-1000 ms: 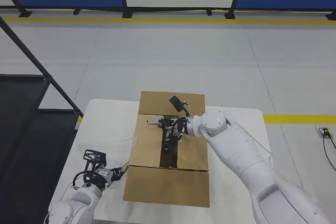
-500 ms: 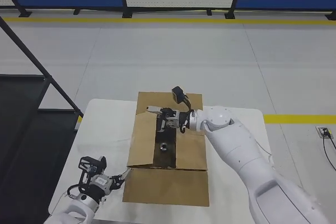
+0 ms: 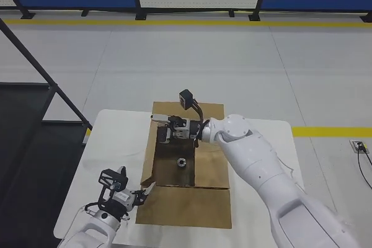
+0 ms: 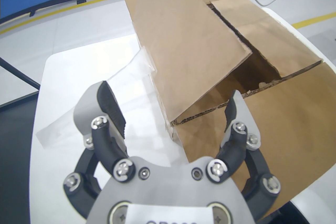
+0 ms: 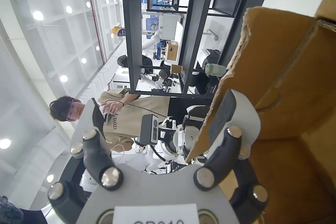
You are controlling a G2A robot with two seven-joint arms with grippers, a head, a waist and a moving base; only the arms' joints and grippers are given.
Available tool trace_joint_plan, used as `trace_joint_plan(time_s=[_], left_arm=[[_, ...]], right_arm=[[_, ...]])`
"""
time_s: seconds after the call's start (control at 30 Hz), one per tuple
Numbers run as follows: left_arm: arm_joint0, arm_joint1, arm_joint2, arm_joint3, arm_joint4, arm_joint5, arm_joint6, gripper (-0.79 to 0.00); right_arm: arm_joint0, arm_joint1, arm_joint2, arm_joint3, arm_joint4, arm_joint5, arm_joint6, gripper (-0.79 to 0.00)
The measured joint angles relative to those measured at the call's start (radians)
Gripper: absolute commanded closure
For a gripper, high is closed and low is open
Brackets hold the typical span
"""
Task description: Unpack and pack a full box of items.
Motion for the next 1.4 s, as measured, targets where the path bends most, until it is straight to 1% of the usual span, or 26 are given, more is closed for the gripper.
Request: trace_joint_plan(time_s=[0.17,0.33,0.47,0.7,0.9,0.97,1.13,1.4], left_arm=[[-0.014,-0.007,-0.005,0.008,-0.064,0.049,0.012,-0.785],[-0.014,-0.009,-0.038,0.015,-0.122,0.063,0.022,-0.785],[0.004,-0.008,-0.074,0.004,-0.155,0.059,0.021,-0.785],[0.074,-0.006,-0.157,-0.019,-0.194,0.054,0.028,-0.785],[0.084,-0.005,-0.203,0.012,-0.189,0.076,0.014,-0.785],[0.083,-0.004,-0.200,0.022,-0.136,0.099,0.025,-0.785],[0.075,-0.008,-0.155,0.055,-0.009,0.157,0.031,-0.785],[0.051,-0.013,-0.119,0.106,0.042,0.167,0.005,-0.785]], right_arm=[[0.006,-0.010,0.006,0.013,0.015,-0.014,0.060,-0.785],[0.012,-0.014,0.015,0.037,0.016,-0.040,0.105,-0.785],[0.016,-0.011,0.024,0.057,0.005,-0.070,0.107,-0.785],[0.018,0.028,0.090,0.098,0.039,-0.156,0.110,-0.785],[-0.003,0.067,0.144,0.101,0.065,-0.184,0.119,-0.785],[-0.010,0.078,0.156,0.096,0.066,-0.188,0.117,-0.785],[-0.028,0.102,0.180,0.074,0.049,-0.184,0.086,-0.785],[-0.055,0.120,0.190,0.020,-0.004,-0.162,0.030,-0.785]])
